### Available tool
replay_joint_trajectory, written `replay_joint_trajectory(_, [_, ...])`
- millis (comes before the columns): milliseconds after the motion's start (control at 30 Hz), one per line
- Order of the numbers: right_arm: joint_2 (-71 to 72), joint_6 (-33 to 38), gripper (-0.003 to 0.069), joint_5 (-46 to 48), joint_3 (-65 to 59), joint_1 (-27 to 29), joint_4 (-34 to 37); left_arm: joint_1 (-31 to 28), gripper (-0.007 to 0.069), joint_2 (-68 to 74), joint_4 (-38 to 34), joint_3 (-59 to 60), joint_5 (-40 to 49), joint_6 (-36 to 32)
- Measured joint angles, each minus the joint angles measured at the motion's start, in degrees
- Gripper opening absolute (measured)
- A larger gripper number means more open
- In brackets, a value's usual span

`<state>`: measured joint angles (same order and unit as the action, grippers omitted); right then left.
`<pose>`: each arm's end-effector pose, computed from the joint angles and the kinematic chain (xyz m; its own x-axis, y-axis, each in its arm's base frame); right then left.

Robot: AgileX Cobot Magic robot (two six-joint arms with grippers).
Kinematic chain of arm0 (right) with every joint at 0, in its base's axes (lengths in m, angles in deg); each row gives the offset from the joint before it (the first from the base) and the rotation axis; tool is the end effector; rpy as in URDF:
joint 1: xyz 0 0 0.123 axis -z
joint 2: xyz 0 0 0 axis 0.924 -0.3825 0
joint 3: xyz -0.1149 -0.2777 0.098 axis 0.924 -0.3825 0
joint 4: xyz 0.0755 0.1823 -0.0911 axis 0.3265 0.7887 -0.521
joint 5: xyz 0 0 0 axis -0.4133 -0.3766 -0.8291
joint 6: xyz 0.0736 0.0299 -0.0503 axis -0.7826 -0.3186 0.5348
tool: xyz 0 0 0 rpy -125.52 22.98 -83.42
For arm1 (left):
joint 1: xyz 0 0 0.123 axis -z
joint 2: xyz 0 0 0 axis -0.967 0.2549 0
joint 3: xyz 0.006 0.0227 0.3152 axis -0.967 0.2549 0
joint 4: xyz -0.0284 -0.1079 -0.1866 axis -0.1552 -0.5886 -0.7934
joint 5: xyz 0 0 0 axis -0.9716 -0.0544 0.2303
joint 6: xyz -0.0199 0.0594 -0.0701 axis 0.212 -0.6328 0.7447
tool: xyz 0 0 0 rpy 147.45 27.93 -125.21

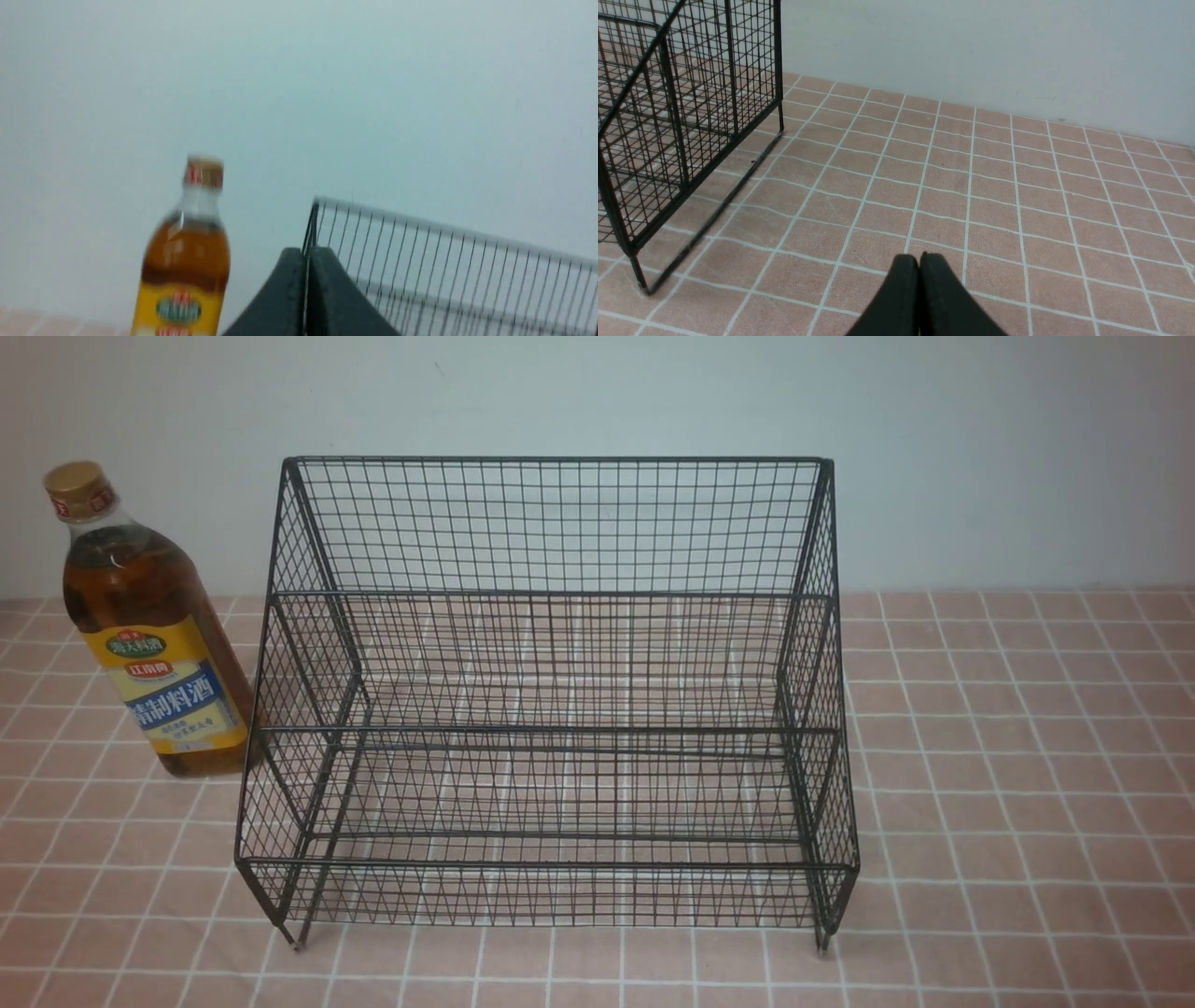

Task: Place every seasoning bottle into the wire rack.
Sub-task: Use the left arm to grab the condiment bottle closest to it

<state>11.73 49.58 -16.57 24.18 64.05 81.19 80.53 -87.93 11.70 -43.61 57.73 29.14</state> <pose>-0.0113 0.0023 0.1721 -0.2815 -0.1275 -0.9510 -0.1226 0.9878 -0.0961 -0.0126 0.0063 0.2323 0.3441 -0.2736 -0.8982 0.1274 0.9613 -0.2441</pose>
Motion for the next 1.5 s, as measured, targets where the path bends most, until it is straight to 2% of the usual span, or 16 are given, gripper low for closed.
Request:
replay_joint_trajectory(100, [0.0,0.0,-0.0014,0.0,0.0,0.0,0.0,0.0,-0.0007,1.5,-0.7,-0.2,-9.5,-1.5])
replay_joint_trajectory(167, [0.0,0.0,-0.0014,0.0,0.0,0.0,0.0,0.0,-0.0007,3.9,-0.8,-1.6,-11.3,-3.9])
replay_joint_trajectory(267, [0.0,0.0,-0.0014,0.0,0.0,0.0,0.0,0.0,-0.0007,8.8,-0.8,-4.8,-11.2,-8.1])
replay_joint_trajectory(367, [0.0,0.0,-0.0014,0.0,0.0,0.0,0.0,0.0,-0.0007,20.0,-1.1,-11.1,-11.0,-15.5])
replay_joint_trajectory(533, [0.0,0.0,-0.0014,0.0,0.0,0.0,0.0,0.0,-0.0004,34.0,-3.2,-17.8,-11.0,-18.5])
replay_joint_trajectory(633, [0.0,0.0,-0.0014,0.0,0.0,0.0,0.0,0.0,0.0024,42.8,-5.7,-22.5,-11.0,-20.1])
replay_joint_trajectory(800, [0.0,0.0,-0.0014,0.0,0.0,0.0,0.0,0.0,0.0147,56.9,-14.2,-31.1,-13.7,-24.3])
replay_joint_trajectory(833, [0.0,0.0,-0.0014,0.0,0.0,0.0,0.0,0.0,0.0209,60.1,-18.2,-34.0,-15.6,-26.7])
replay_joint_trajectory(867, [0.0,0.0,-0.0014,0.0,0.0,0.0,0.0,0.0,0.0246,61.8,-20.3,-35.5,-16.6,-28.1])
replay_joint_trajectory(900, [0.0,0.0,-0.0014,0.0,0.0,0.0,0.0,0.0,0.0246,62.5,-20.8,-35.8,-16.8,-28.6])
replay_joint_trajectory(1000, [0.0,0.0,-0.0014,0.0,0.0,0.0,0.0,0.0,0.0382,67.8,-26.7,-40.8,-18.2,-33.2])
replay_joint_trajectory(1167, [0.0,0.0,-0.0014,0.0,0.0,0.0,0.0,0.0,0.0491,74.9,-30.6,-46.6,-18.6,-36.3])
replay_joint_trajectory(1500, [0.0,0.0,-0.0014,0.0,0.0,0.0,0.0,-0.3,0.0511,83.4,-36.1,-51.5,-18.7,-42.3])
